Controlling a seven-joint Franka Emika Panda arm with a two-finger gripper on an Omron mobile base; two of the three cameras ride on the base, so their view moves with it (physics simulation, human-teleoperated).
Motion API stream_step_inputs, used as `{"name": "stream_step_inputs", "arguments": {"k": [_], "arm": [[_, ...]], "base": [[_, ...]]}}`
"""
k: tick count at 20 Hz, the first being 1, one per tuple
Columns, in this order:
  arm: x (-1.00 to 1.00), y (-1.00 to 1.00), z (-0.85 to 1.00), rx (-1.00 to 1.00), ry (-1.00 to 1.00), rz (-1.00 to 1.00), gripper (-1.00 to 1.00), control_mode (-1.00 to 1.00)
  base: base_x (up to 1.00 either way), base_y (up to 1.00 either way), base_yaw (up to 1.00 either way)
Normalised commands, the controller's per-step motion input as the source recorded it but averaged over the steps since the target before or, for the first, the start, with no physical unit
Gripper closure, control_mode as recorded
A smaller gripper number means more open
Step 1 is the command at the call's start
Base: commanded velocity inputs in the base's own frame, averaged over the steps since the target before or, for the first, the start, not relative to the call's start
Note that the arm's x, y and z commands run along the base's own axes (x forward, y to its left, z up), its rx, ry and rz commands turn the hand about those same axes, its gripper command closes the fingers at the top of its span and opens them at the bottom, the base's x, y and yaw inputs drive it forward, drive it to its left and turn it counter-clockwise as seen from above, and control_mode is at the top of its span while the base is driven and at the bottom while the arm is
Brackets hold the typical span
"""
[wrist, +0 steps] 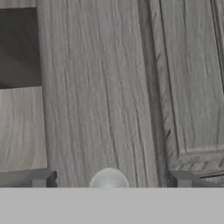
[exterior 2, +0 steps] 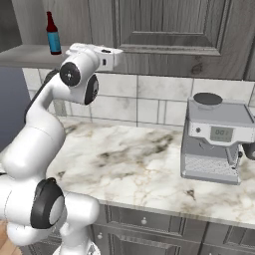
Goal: Open the cabinet directly in front. Then move the beer and the mug to the dining counter with the candle on it.
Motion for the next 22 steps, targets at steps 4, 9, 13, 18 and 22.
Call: {"name": "stream_step_inputs", "arguments": {"k": [4,9,13,18,22], "arm": [[0.77,0.0,0.0,0.06,0.01,0.06,-1.0,-1.0],[0.76,-0.21,0.0,0.05,0.04,0.09,-1.0,-1.0],[0.6,-0.15,-0.11,0.02,0.02,0.06,1.0,-1.0],[0.04,0.0,-0.01,0.0,0.0,0.0,1.0,-1.0],[0.0,0.0,0.0,0.0,0.0,0.0,1.0,-1.0]], "base": [[0.0,0.0,0.0],[0.0,0.0,0.0],[0.0,0.0,0.0],[0.0,0.0,0.0],[0.0,0.0,0.0]]}}
